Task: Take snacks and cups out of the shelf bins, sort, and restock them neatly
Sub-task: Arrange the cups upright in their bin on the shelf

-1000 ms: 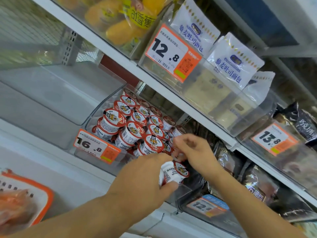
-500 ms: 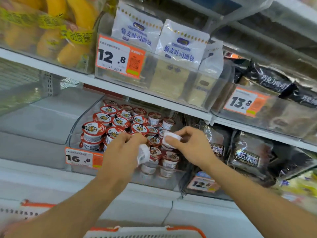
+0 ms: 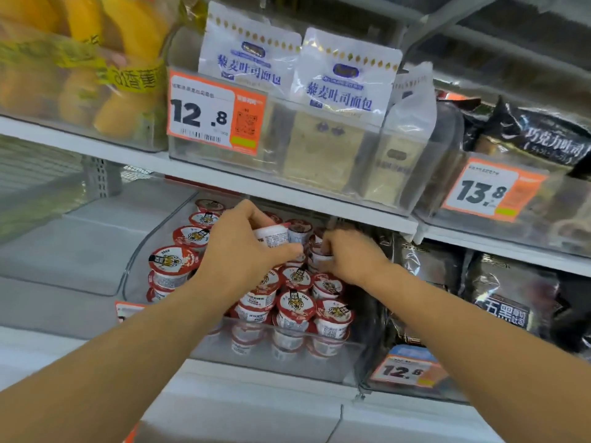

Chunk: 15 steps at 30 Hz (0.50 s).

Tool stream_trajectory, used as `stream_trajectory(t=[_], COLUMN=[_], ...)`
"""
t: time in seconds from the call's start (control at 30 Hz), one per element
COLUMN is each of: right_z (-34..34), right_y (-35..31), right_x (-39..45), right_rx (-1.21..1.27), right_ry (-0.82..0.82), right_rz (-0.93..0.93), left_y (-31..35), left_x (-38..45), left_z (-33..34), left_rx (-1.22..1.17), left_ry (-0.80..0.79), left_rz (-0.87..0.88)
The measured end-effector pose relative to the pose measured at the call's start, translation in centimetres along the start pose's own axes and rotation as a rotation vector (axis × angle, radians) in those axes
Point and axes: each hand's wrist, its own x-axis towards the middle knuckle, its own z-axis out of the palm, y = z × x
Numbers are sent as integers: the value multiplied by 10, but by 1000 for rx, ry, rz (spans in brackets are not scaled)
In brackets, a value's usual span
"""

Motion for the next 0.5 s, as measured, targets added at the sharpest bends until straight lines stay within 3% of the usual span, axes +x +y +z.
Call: stream_trajectory(t=[0.1,0.17,0.23,0.3,0.43,0.5], right_z=[-4,-10,-15,-10,3,7], right_y=[3,3,-2,-6,-12,-10], right_x=[-9,-18,-26,-25,-20,-16], right_rx=[90,441,848,1066,1111,1004], right_ry=[81,119,-44,-81,144,222], right_rz=[-72,-112,-198,-205,-125,-77], left_y=[-13,-19,-19,-16,-16,-18], left_x=[17,24,28,30,34,35], left_z=[10,19,26,30,31,30], left_rx=[76,126,163,175,198,446], left_ry=[-17,-45,-84,-122,-224,-221], left_rz=[-16,28,87,150,188,229])
